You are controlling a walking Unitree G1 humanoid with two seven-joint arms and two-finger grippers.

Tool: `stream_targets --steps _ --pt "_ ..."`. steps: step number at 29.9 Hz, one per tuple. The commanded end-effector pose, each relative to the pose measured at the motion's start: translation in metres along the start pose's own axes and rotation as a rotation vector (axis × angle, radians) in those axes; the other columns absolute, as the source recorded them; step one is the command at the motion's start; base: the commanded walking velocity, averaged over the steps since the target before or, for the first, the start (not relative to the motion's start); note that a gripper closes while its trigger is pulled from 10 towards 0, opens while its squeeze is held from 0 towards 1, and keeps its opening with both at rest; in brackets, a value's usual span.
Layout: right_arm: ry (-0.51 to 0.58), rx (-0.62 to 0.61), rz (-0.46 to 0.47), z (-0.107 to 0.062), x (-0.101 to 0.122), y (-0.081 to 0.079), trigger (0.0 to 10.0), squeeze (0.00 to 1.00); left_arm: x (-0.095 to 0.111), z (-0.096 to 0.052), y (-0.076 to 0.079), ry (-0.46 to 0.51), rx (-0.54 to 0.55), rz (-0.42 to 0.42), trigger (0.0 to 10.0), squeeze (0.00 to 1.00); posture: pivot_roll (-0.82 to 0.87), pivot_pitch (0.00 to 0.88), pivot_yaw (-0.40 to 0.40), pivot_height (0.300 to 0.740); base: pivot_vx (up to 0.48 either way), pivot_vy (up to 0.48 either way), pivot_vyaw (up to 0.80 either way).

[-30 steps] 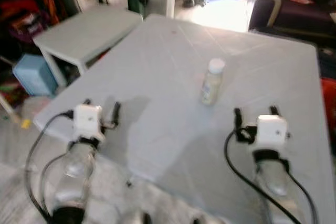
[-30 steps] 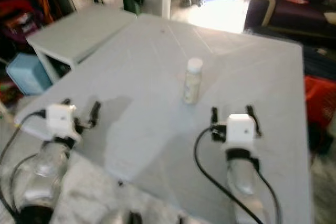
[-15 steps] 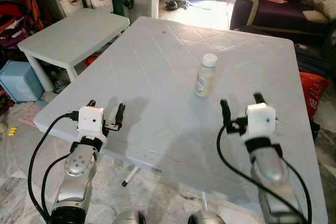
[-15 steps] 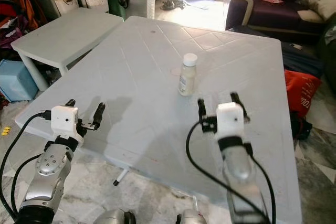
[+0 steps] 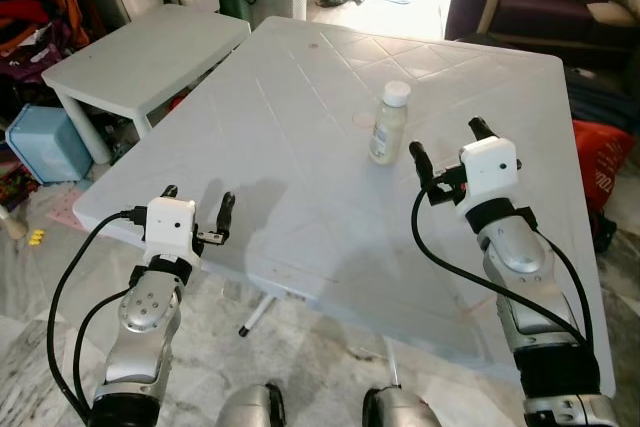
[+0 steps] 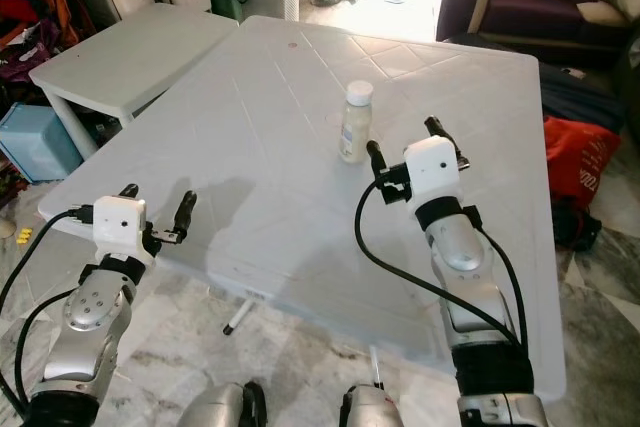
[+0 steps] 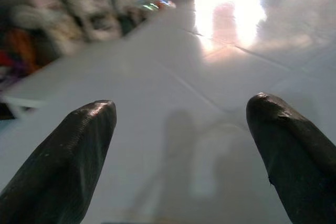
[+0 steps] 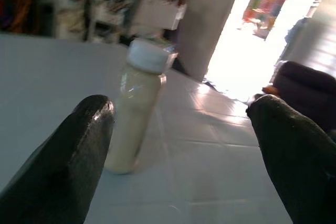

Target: Restocking fridge

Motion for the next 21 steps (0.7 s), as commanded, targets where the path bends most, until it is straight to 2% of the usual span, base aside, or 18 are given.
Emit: stream_targets --steps 1,8,14,21 --pt "0.045 -0.002 0.001 0.012 0.013 0.003 10.0 0.0 -0.005 -0.007 -0.008 -0.029 0.023 0.009 10.0 0.0 -0.02 0.096 0.064 0.74 0.0 0.0 0.0" --pt "0.057 -0.04 0.001 0.016 0.013 0.015 10.0 0.0 -0.006 -0.011 -0.007 -0.042 0.01 0.015 10.0 0.0 -0.01 0.103 0.071 0.74 0.0 0.0 0.0" --pt "0.072 -0.062 -0.003 0.011 0.014 0.013 10.0 0.0 -0.005 -0.008 -0.003 -0.039 0.001 0.01 10.0 0.0 -0.02 0.104 0.074 0.74 0.0 0.0 0.0" --pt "0.066 -0.111 -0.013 0.005 0.012 0.02 10.0 0.0 -0.005 -0.008 -0.001 -0.041 -0.007 0.002 10.0 0.0 -0.03 0.109 0.073 0.74 0.0 0.0 0.0"
Point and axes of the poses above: a point about 5 cm out from each wrist's last joint towards the gripper, its own z axis pointing out of the wrist towards the gripper, its own x axis along the axis of the wrist's last joint, y = z × x, the point moved 4 cm from there along z, pointing out of the wrist towards the gripper, and after that the axes turned 15 degrees about -z, right-handed, at the moved point
